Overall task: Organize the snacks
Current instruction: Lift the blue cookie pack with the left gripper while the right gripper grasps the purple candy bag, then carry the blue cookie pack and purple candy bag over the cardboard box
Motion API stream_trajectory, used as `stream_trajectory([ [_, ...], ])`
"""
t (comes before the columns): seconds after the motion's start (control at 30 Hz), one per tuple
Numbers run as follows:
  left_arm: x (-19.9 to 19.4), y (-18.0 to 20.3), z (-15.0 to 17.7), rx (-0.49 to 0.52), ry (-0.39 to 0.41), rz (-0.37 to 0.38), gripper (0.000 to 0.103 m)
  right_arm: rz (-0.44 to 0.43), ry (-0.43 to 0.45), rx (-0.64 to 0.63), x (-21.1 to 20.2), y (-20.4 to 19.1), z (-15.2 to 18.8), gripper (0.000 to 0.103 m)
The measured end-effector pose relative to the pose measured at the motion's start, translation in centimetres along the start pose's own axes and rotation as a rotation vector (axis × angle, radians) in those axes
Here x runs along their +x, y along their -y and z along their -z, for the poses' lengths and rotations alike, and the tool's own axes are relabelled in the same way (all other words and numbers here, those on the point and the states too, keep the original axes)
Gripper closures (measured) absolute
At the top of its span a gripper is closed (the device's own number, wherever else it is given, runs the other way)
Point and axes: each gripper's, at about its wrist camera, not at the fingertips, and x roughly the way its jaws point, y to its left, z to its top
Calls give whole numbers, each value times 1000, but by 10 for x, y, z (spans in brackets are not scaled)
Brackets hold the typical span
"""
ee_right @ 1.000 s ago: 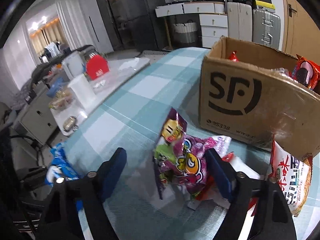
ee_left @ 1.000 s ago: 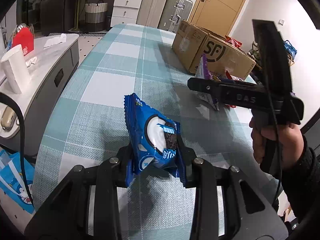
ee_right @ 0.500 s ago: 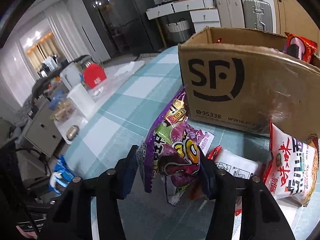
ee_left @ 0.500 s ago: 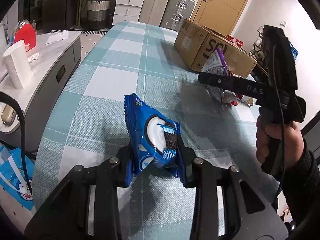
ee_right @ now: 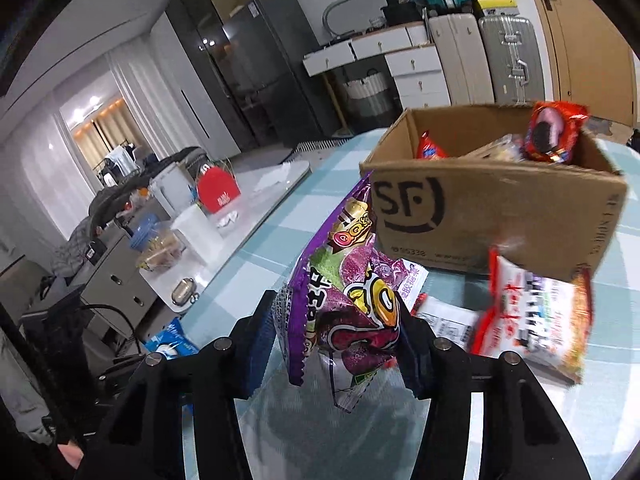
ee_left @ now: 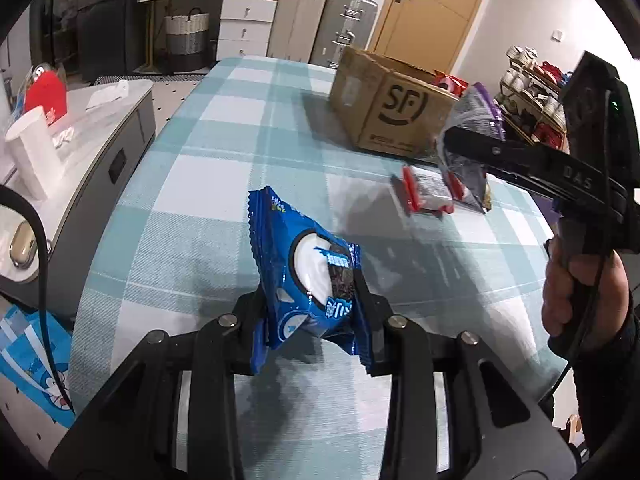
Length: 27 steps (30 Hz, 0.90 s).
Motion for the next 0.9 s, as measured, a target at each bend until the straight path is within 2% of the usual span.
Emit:
stream_trajectory([
  [0.13,1,13,-8,19,-5,21,72,-53,29,71,-31,13,5,49],
  [0.33,2,37,-32,54,-6,77,72,-27,117,58,-94,24,5,49],
  [0.47,1,58,-56,71,6,133,72,-25,181,62,-138,32,2,49],
  [0.73,-3,104,-116,136,41,210,72,-47,289,79,-206,46,-26,49],
  [0.9,-10,138,-149,232,85,170,72,-53,309,51,-225,38,-58,49],
])
